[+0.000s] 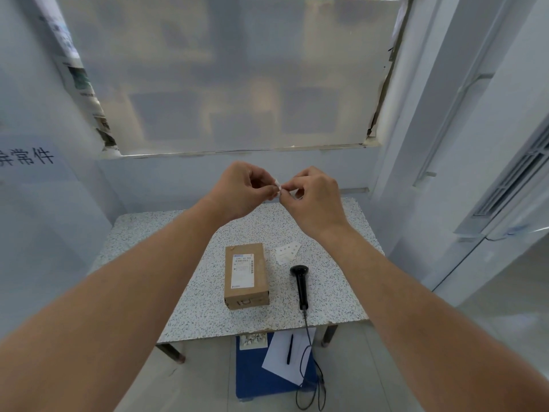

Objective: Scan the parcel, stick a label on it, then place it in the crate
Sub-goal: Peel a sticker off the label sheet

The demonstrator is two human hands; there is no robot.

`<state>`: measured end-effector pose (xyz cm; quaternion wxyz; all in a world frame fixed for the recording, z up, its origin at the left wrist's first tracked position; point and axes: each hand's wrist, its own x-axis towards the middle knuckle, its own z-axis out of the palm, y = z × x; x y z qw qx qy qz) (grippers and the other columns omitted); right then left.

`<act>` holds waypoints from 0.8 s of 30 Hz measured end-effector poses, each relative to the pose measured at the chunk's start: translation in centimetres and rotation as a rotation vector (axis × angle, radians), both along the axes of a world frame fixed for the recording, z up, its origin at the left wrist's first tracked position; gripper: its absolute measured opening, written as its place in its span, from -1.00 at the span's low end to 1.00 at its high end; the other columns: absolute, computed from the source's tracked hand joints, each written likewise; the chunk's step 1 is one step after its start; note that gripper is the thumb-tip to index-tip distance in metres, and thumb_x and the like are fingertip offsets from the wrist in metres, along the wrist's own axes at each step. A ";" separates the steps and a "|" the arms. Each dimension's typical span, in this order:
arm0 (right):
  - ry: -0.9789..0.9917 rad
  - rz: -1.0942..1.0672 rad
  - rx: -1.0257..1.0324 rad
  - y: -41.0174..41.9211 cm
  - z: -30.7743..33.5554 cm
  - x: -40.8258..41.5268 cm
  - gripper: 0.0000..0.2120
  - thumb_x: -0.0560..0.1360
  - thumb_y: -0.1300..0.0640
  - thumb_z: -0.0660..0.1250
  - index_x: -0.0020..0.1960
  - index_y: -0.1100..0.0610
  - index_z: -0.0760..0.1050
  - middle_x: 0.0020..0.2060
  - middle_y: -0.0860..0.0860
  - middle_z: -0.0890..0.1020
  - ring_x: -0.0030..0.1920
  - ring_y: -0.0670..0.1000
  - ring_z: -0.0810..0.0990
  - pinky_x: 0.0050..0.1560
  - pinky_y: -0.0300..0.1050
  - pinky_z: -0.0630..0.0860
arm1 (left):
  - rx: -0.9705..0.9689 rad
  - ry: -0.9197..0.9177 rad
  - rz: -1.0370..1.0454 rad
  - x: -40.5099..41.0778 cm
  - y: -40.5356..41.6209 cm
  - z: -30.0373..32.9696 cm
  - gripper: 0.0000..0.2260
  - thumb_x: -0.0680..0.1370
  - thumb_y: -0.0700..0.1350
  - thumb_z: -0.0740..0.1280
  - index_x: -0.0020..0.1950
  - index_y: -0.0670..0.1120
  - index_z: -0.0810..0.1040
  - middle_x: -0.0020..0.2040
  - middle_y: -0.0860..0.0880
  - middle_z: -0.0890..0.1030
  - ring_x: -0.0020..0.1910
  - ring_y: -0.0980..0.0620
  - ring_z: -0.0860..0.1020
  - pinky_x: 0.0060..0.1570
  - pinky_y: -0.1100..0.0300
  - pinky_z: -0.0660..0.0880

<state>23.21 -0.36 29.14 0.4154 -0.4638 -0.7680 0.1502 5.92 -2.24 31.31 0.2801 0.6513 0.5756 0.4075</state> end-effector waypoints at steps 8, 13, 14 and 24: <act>-0.065 0.023 -0.025 0.5 -0.4 0.2 -0.84 0.59 0.09 0.45 0.06 0.16 0.72 -0.03 0.04 0.61 -0.16 0.00 0.66 -0.05 0.02 0.67 | 0.020 0.085 0.016 0.1 0.3 -0.5 -0.91 0.56 -0.21 0.45 -0.04 -0.23 0.71 -0.16 -0.22 0.72 -0.13 -0.31 0.68 -0.06 -0.21 0.64; -0.095 -0.021 -0.034 0.7 -1.1 0.0 -0.82 0.64 0.07 0.36 0.02 0.15 0.67 -0.01 0.02 0.58 -0.14 0.02 0.64 -0.11 0.03 0.65 | 0.022 0.090 0.024 0.1 1.0 -0.8 -0.93 0.54 -0.18 0.45 -0.09 -0.15 0.71 -0.27 -0.15 0.69 -0.43 0.09 0.50 -0.37 0.17 0.47; -0.099 -0.030 -0.042 0.8 -1.3 -0.2 -0.81 0.66 0.07 0.33 0.03 0.16 0.65 0.01 0.01 0.57 -0.14 0.03 0.63 -0.12 0.01 0.63 | 0.023 0.093 0.039 0.2 1.2 -0.9 -0.93 0.53 -0.19 0.44 -0.11 -0.15 0.71 -0.29 -0.14 0.67 -0.44 0.12 0.47 -0.36 0.20 0.44; -0.034 -0.083 -0.299 2.1 -5.0 -2.5 -0.79 0.72 0.07 0.19 0.12 0.14 0.56 0.12 0.04 0.54 -0.02 0.00 0.50 -0.05 -0.07 0.45 | -0.139 0.008 0.153 0.2 3.0 -4.8 -0.86 0.60 -0.15 0.28 -0.10 -0.19 0.54 -0.18 -0.22 0.67 -0.22 -0.11 0.58 -0.18 -0.09 0.56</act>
